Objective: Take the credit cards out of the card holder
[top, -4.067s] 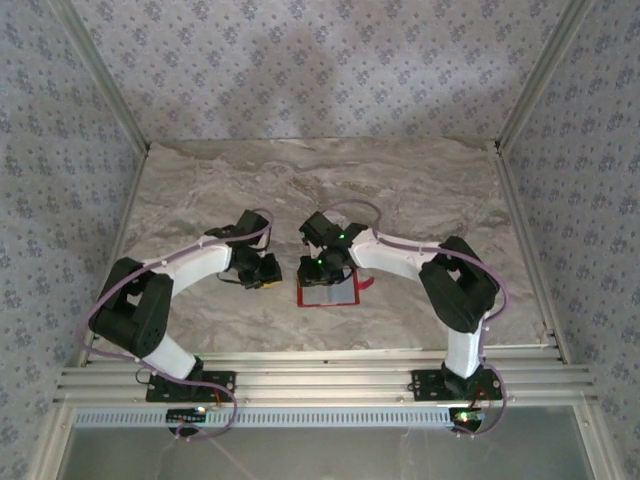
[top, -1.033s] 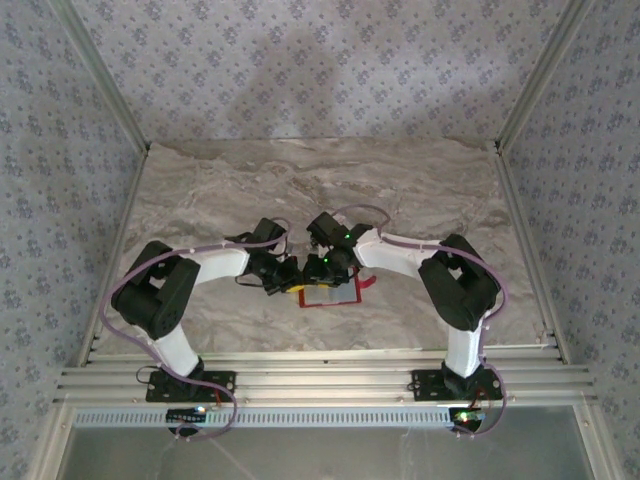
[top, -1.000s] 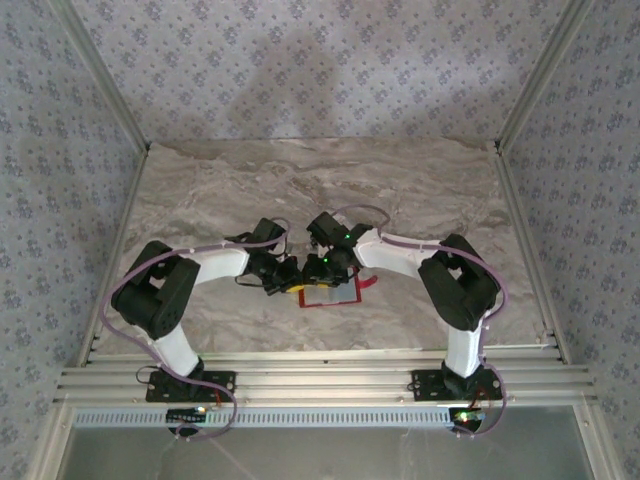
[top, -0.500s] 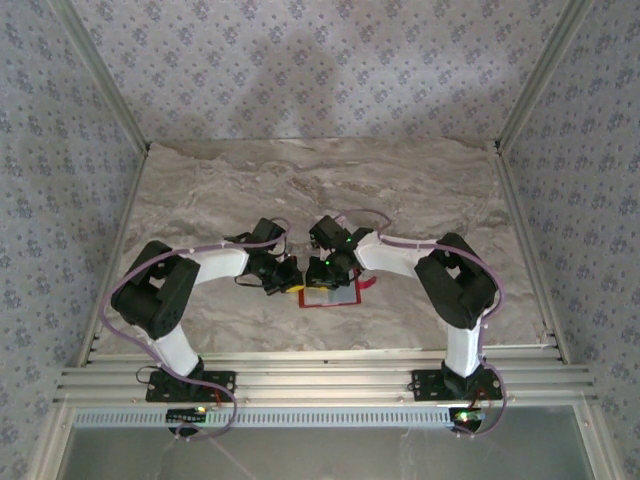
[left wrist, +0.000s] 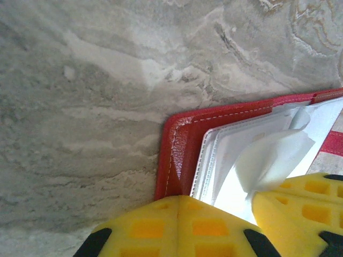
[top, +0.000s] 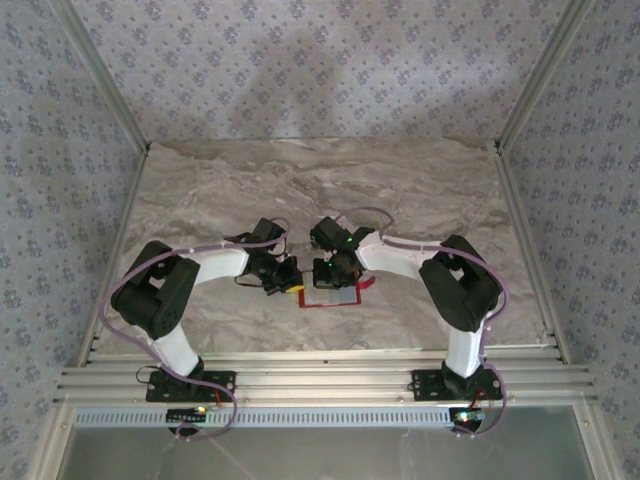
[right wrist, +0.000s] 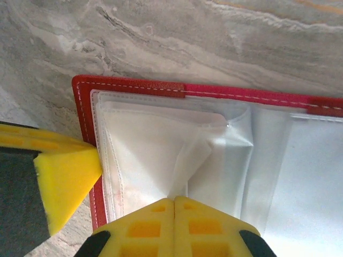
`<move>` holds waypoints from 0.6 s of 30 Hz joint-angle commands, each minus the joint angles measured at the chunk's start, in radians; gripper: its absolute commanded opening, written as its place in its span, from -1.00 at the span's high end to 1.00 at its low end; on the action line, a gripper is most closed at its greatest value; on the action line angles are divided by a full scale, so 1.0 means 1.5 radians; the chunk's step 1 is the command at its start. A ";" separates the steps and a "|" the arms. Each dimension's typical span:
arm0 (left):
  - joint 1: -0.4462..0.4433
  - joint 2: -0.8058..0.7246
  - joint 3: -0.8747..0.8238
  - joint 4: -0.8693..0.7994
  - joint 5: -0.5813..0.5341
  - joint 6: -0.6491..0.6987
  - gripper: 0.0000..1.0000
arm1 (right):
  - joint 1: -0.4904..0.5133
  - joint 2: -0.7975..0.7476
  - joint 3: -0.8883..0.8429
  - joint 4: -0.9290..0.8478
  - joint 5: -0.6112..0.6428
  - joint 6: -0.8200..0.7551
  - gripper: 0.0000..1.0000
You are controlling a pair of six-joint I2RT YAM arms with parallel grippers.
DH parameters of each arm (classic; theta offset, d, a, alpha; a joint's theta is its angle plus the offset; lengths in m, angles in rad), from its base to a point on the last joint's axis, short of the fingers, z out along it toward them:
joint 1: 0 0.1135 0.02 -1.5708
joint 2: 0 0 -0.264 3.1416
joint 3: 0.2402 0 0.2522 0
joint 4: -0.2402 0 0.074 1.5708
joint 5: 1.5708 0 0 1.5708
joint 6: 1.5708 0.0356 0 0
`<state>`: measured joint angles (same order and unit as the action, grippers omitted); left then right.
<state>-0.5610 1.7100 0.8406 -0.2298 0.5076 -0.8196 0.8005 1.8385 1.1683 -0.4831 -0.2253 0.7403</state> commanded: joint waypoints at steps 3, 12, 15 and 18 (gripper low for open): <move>0.007 0.001 0.001 -0.083 -0.060 0.023 0.89 | -0.017 -0.055 -0.035 -0.017 0.012 -0.007 1.00; 0.006 -0.003 0.019 -0.109 -0.069 0.029 0.89 | -0.048 -0.083 -0.103 0.038 -0.008 0.010 0.94; 0.006 -0.005 0.023 -0.117 -0.073 0.032 0.90 | -0.049 -0.088 -0.114 0.036 0.007 0.013 0.85; 0.007 -0.005 0.027 -0.123 -0.074 0.032 0.89 | -0.051 -0.099 -0.121 0.015 0.039 0.014 0.77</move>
<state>-0.5610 1.7092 0.8768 -0.3183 0.4671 -0.7898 0.7307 1.7271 1.0054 -0.4194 -0.2157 0.7525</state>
